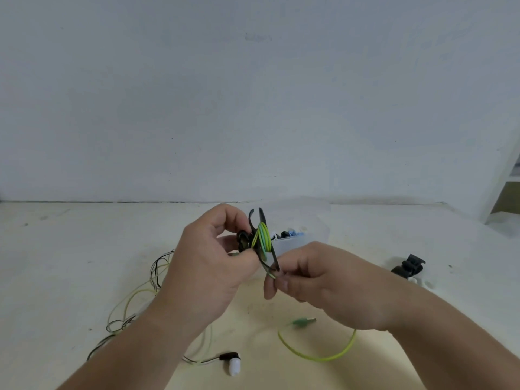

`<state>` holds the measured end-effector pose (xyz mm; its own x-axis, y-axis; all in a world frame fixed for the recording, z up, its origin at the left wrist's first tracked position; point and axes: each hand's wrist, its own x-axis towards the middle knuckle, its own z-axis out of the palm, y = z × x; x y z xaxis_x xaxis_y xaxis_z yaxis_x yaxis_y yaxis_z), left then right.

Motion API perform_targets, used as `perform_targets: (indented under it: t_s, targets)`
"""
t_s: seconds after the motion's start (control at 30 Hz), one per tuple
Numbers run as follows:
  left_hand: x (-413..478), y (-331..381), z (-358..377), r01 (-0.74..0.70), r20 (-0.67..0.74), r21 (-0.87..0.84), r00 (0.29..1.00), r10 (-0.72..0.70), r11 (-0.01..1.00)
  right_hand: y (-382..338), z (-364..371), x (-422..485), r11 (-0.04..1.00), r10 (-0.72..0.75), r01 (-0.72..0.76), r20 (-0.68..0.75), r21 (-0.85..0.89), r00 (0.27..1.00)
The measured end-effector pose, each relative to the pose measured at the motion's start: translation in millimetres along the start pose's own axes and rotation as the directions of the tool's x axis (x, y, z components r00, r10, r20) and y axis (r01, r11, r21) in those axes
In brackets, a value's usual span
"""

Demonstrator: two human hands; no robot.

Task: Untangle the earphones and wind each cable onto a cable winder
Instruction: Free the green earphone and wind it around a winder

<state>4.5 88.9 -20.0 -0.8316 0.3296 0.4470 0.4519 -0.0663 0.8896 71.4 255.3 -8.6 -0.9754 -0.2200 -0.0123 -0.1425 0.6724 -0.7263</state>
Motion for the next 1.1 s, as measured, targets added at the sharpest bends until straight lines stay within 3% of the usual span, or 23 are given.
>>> perform_targets:
  t_s: [0.3,0.57,0.83,1.1]
  targets:
    - [0,0,-4,0.005,0.022,0.109,1.0,-0.008,0.994,-2,-9,-6,0.997,0.03,-0.029,-0.012,0.071,0.999]
    - [0,-2,-3,-0.011,-0.058,0.15,0.998,0.02,0.989,-6,-10,-8,0.998,0.035,-0.036,0.01,0.055,0.999]
    - [1,-1,-7,-0.001,0.029,0.139,1.0,-0.003,0.99,-5,-17,-13,0.995,0.066,-0.059,-0.081,0.085,0.995]
    - [0,-1,-6,0.016,-0.066,0.135,0.998,-0.008,0.991,-10,-11,-12,0.994,0.021,-0.024,0.022,0.104,1.0]
